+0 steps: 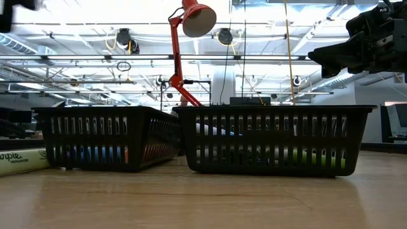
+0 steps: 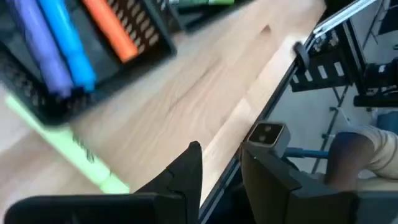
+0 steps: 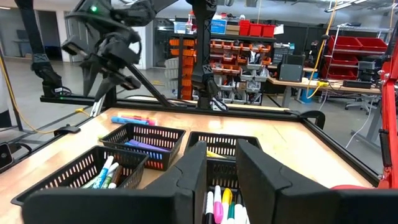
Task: Pick & Place Markers
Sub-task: Put the light green highlighter into the bottom left black bin
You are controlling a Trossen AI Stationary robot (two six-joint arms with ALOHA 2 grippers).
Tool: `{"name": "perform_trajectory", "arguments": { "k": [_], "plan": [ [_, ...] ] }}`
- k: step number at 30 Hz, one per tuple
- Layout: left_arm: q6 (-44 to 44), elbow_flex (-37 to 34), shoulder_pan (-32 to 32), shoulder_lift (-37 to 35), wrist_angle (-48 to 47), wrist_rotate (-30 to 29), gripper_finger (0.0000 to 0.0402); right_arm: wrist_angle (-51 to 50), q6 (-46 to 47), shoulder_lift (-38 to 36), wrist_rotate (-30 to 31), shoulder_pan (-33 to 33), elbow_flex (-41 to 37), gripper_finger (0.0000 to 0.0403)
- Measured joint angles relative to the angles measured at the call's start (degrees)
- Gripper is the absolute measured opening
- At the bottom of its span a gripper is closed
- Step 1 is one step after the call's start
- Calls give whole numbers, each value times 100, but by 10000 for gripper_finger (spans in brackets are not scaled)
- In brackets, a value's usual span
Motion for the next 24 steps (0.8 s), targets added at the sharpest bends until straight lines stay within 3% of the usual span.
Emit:
{"name": "perform_trajectory", "arguments": {
  "k": [6, 13, 20, 24],
  "plan": [
    [-793, -1, -422, 406, -38, 101, 113, 0, 0, -1, 0, -1, 0, 77],
    [-1120, -2, -347, 756, -106, 273, 113, 0, 1, 0, 0, 1, 0, 77],
    [-1148, -4, -24, 1045, -543, 1243, 113, 0, 0, -1, 2, 1, 0, 77],
    [-1354, -4, 117, 1075, -1095, 1439, 113, 0, 0, -1, 2, 1, 0, 77]
  ]
}}
